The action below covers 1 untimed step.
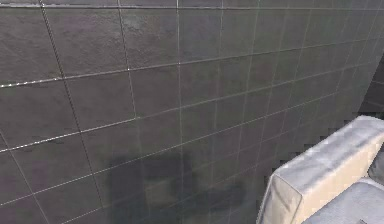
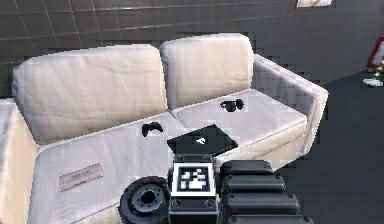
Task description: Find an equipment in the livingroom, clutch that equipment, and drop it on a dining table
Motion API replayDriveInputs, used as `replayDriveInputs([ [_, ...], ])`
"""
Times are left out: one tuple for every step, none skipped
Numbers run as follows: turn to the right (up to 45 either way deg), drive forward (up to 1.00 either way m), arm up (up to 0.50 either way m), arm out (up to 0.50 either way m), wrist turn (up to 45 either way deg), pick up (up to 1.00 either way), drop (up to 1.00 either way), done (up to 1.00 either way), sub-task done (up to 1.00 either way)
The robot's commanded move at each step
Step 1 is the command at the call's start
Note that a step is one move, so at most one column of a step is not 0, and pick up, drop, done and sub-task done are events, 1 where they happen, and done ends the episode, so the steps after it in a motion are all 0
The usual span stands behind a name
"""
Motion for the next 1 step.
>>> replayDriveInputs([
  [-45.0, 0.0, 0.0, 0.0, 0.0, 0.0, 0.0, 0.0, 0.0],
])
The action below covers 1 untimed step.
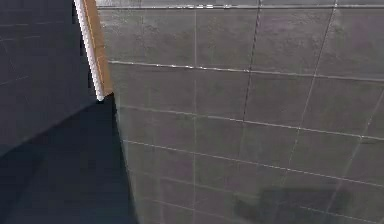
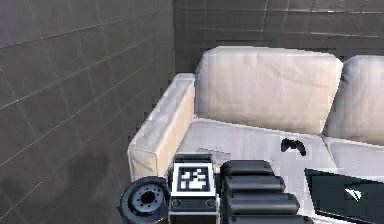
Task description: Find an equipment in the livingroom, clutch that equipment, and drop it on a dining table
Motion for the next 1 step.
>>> replayDriveInputs([
  [-45.0, 0.0, 0.0, 0.0, 0.0, 0.0, 0.0, 0.0, 0.0],
])
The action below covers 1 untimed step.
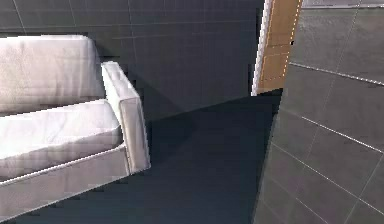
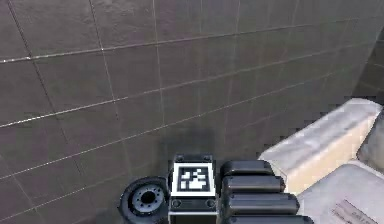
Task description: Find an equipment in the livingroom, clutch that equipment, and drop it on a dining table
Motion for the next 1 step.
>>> replayDriveInputs([
  [-15.0, 0.0, 0.0, 0.0, 0.0, 0.0, 0.0, 0.0, 0.0],
])
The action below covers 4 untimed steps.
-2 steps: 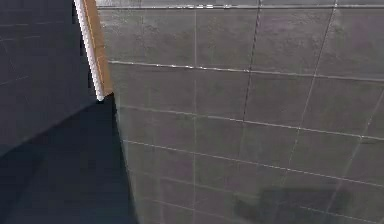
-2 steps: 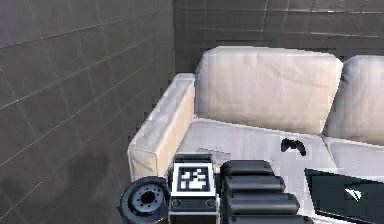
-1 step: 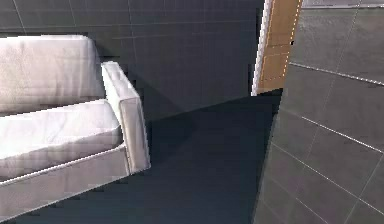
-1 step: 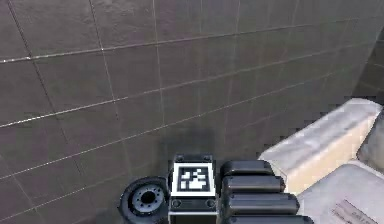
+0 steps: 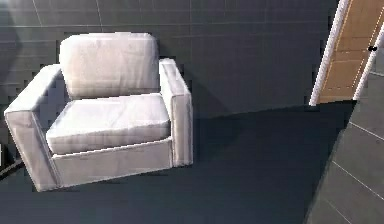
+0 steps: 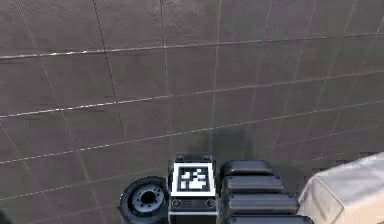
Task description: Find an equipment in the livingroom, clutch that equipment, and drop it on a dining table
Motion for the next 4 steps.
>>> replayDriveInputs([
  [0.0, 0.6, 0.0, 0.0, 0.0, 0.0, 0.0, 0.0, 0.0],
  [27.0, 0.0, 0.0, 0.0, 0.0, 0.0, 0.0, 0.0, 0.0],
  [0.0, 0.4, 0.0, 0.0, 0.0, 0.0, 0.0, 0.0, 0.0],
  [45.0, 0.0, 0.0, 0.0, 0.0, 0.0, 0.0, 0.0, 0.0],
])
